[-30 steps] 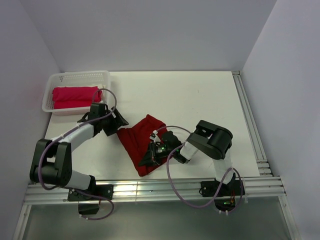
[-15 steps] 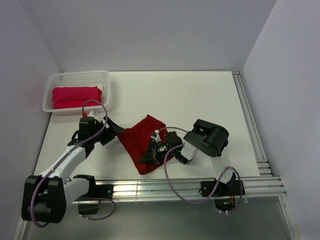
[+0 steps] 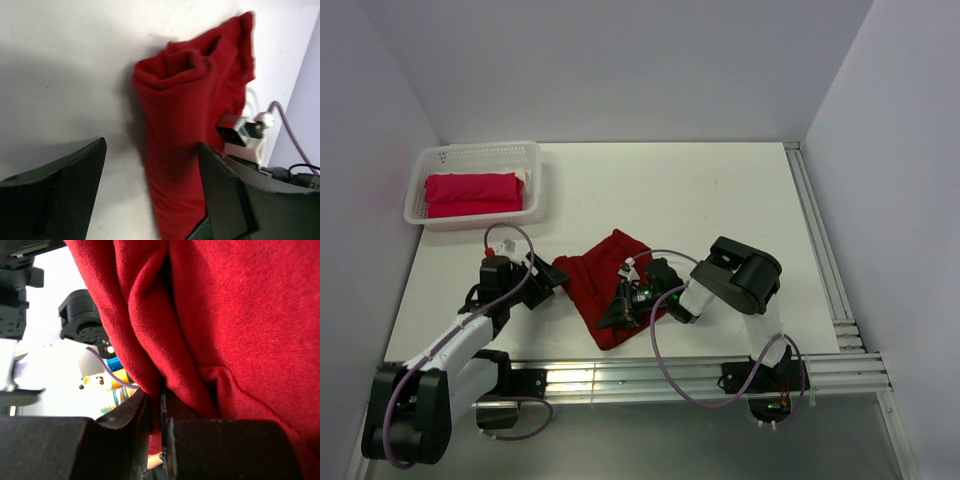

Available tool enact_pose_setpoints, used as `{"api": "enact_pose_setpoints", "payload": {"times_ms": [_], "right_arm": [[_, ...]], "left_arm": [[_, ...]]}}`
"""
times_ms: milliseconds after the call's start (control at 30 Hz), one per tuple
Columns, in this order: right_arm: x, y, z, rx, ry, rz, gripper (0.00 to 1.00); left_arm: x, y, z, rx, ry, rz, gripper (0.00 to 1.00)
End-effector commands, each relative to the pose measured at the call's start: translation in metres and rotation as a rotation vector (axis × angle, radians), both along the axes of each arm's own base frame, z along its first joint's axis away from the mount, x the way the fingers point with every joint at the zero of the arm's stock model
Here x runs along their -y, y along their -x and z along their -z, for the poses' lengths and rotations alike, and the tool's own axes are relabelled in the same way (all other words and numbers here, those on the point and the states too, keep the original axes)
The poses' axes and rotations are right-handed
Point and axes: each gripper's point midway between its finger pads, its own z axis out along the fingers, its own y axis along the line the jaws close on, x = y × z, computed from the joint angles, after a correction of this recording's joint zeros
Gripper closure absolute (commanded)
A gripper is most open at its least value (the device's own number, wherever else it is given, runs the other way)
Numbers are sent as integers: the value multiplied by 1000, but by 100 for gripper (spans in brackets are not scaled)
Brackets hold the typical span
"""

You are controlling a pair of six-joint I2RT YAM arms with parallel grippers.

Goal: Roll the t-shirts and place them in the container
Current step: Roll the tshirt

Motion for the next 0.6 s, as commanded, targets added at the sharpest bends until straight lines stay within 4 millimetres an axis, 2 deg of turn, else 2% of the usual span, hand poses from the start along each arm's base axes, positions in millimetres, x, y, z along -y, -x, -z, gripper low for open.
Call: {"api": "enact_pose_setpoints", "payload": {"times_ms": [0,233,267,333,367,467,533,567], "right_arm": [[2,-2,9,-23,54,-9,100],[8,2,18,32,128,-60,100],[9,3,22,24,158,-68,100],[16,5,32,44,216,-92,100],[15,3,32,87,221,-110,100],[19,1,37,108,284,-124,100],[26,0,44,141,342,-142,93],[24,-2,43,184,344,-158,91]], "left_arm": [[7,-10,0,34,71,-6,22],[9,-38,4,26,38,-1,29],[9,-48,-3,41,34,-3,30],[10,-52,3,11,10,0,40],[10,-57,3,6,2,-1,48],[9,-62,7,-33,-46,-15,60],[9,-59,13,-80,-76,-12,63],[8,-64,11,-85,-86,-17,64]]}}
